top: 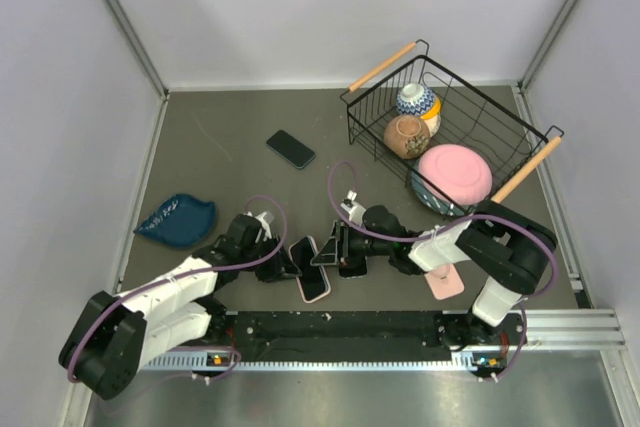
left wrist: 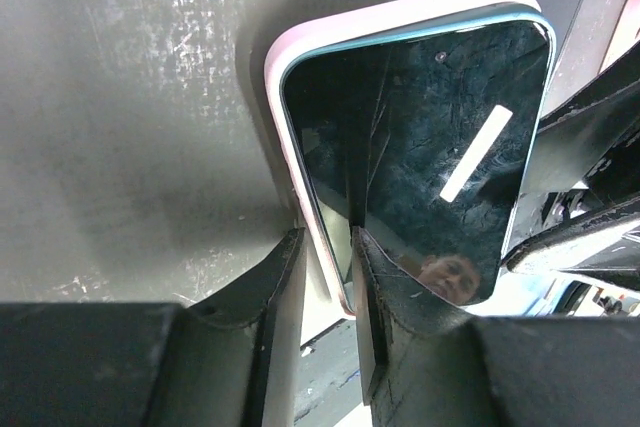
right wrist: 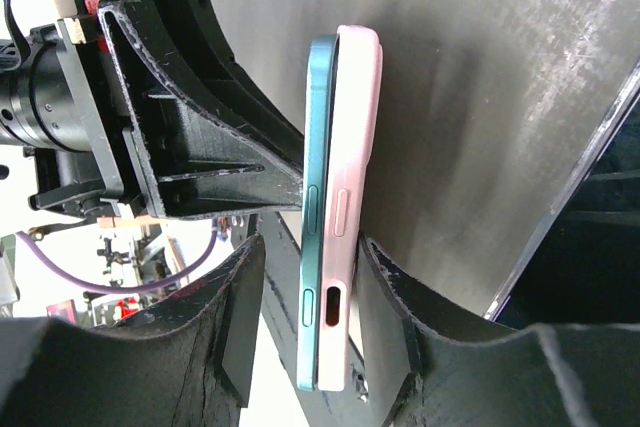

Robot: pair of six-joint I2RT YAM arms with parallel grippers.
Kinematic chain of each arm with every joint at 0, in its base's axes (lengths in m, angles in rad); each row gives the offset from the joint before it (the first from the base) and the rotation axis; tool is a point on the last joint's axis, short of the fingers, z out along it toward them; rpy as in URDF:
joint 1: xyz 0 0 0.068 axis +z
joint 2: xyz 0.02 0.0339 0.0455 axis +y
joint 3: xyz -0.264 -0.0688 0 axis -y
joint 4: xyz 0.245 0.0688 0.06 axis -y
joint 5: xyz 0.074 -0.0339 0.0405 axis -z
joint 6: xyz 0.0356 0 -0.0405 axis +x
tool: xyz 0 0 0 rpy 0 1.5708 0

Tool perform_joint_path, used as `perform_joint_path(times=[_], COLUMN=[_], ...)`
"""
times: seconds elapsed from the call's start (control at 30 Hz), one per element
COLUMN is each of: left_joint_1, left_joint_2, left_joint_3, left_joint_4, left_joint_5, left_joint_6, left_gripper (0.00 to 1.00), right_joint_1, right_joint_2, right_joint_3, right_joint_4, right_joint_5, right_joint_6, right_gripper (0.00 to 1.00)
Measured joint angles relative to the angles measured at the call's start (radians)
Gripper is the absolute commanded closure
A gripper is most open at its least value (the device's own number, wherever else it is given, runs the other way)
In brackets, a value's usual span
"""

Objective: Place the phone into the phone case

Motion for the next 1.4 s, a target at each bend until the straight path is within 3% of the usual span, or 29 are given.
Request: perform_joint_path(times=[0.23,0.57,0.63,0.67,0.7,0.77,0.97,1.07,1.1,1.2,1.37,1.4], left_joint_1=[0.0,0.0,-0.001,-0.001,-0.001,-0.001,-0.001,-0.001,-0.001,-0.001,-0.004,-0.005], left_joint_2=[-0.001,-0.022,-0.024,-0.025,-0.027,-0.027,-0.027,-0.027,-0.027,-0.025,-0.005,-0.004], left_joint_3=[0.014,0.023,0.023,0.023,0.023,0.023,0.024,0.024,0.025,0.027,0.037,0.037], left_joint_4=[-0.045,-0.082,-0.085,-0.088,-0.089,-0.095,-0.099,-0.099,-0.099,-0.101,-0.097,-0.095], left_joint_5=[-0.007,-0.021,-0.023,-0.024,-0.024,-0.025,-0.031,-0.031,-0.03,-0.03,-0.029,-0.029], left_joint_6=[0.021,0.029,0.03,0.03,0.03,0.03,0.03,0.031,0.031,0.033,0.033,0.033], left_gripper=[0.62,0.61,0.61,0.61,0.61,0.61,0.6,0.6,0.6,0.6,0.6,0.6], right_joint_1=[0.0,0.0,0.001,0.002,0.003,0.003,0.004,0.009,0.011,0.018,0.035,0.039], right_joint_2=[0.011,0.025,0.026,0.027,0.027,0.027,0.015,-0.002,-0.007,-0.014,-0.014,-0.014], right_joint_3=[0.0,0.0,0.005,0.008,0.013,0.021,0.04,0.064,0.071,0.09,0.124,0.13], right_joint_4=[0.048,0.084,0.08,0.076,0.065,0.047,-0.009,-0.08,-0.1,-0.143,-0.222,-0.241], right_joint_5=[-0.025,-0.051,-0.053,-0.053,-0.053,-0.053,-0.053,-0.045,-0.04,-0.031,0.001,0.008], right_joint_6=[0.013,0.026,0.025,0.022,0.016,0.011,-0.009,-0.034,-0.04,-0.057,-0.09,-0.097], right_gripper=[0.6,0.62,0.69,0.78,0.93,1.0,1.0,0.88,0.79,0.7,0.69,0.74])
